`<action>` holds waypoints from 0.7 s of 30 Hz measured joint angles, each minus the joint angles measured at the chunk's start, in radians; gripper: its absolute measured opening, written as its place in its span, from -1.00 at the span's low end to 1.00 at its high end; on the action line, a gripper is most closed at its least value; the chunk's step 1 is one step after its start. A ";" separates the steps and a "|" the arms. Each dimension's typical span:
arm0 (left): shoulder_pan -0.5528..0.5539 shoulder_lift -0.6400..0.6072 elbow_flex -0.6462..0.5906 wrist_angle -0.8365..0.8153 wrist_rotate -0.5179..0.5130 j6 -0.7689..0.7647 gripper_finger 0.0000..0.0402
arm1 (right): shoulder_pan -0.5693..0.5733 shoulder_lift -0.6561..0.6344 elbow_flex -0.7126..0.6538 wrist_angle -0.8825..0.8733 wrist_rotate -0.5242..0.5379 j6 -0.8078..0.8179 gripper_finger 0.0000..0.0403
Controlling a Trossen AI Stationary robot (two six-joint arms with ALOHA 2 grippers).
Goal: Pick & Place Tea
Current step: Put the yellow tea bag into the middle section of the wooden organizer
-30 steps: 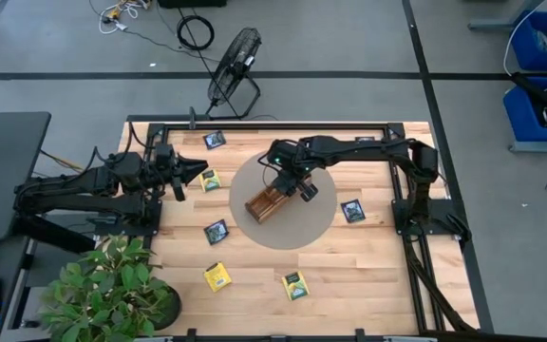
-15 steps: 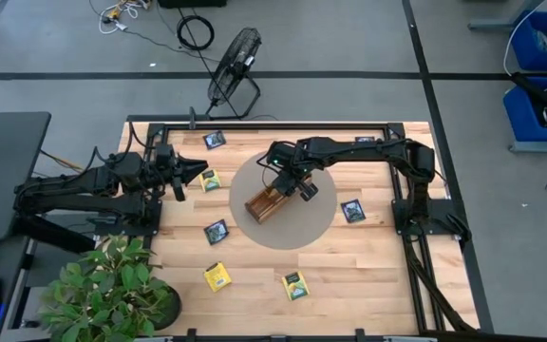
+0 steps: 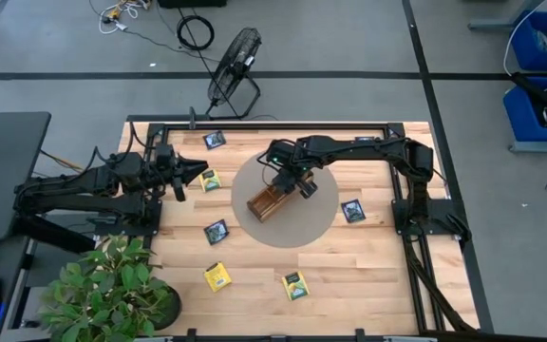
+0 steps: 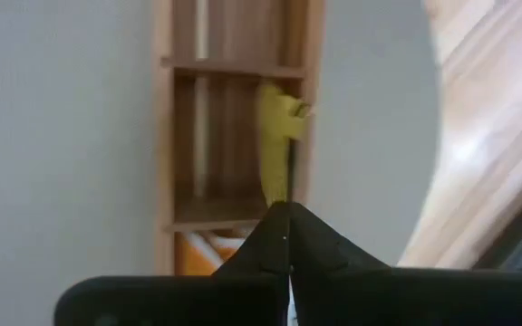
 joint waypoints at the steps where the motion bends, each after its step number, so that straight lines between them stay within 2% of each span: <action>1: 0.000 0.000 0.000 0.000 0.000 0.000 -0.70 | 0.000 0.000 0.000 0.017 0.000 -0.005 -1.00; 10: 0.000 0.000 0.000 0.000 0.000 -0.003 -0.70 | -0.014 0.007 0.000 0.040 -0.006 -0.005 -1.00; 16: 0.000 0.000 0.000 0.000 0.000 -0.003 -0.70 | -0.014 0.021 0.000 -0.057 -0.025 0.035 -1.00; 21: 0.000 0.000 0.000 -0.001 0.000 -0.003 -0.70 | -0.014 0.020 0.000 0.013 -0.023 0.047 -1.00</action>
